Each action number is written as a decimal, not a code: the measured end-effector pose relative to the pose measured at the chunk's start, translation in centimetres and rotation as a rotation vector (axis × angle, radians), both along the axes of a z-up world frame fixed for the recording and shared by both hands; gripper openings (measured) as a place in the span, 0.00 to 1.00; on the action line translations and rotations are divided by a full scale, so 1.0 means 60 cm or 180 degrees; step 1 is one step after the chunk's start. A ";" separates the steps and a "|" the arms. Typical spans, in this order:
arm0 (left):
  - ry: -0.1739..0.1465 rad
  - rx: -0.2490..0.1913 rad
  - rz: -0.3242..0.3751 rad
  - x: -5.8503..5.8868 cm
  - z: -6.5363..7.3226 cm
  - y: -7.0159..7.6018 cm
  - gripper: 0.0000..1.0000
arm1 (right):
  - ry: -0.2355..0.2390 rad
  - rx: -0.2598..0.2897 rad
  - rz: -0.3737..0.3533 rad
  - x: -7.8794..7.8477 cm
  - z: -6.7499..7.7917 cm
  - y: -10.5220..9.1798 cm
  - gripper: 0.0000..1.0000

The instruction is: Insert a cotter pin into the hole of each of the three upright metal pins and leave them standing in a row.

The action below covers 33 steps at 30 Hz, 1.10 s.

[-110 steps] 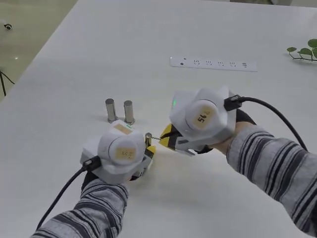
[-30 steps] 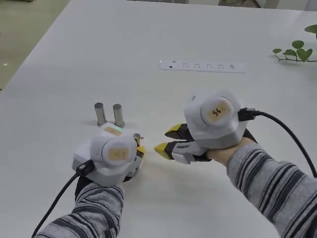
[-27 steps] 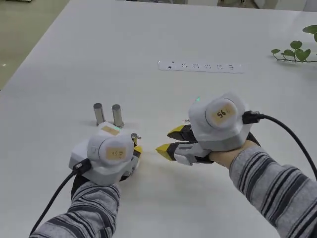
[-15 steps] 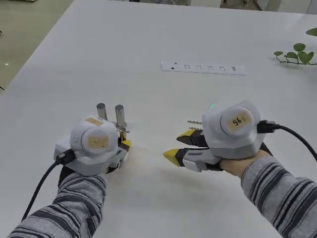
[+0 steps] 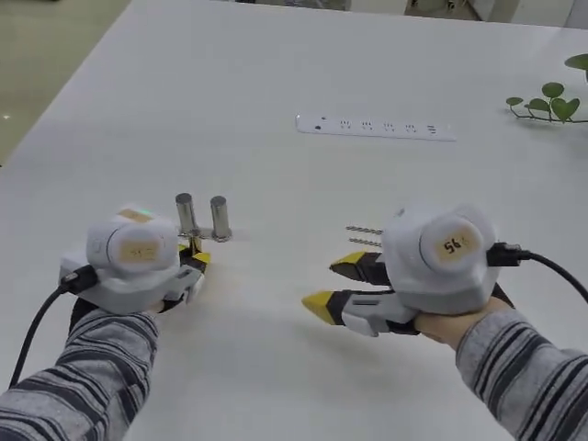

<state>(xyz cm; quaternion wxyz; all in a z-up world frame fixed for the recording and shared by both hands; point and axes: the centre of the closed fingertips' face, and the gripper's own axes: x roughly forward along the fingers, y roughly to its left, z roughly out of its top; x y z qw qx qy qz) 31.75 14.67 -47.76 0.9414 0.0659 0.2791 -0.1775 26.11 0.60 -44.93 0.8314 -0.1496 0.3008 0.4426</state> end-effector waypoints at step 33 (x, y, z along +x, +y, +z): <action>0.0060 -0.0122 0.0023 -0.017 -0.002 0.008 0.27 | 0.0026 0.0003 -0.0057 -0.008 -0.003 -0.002 0.31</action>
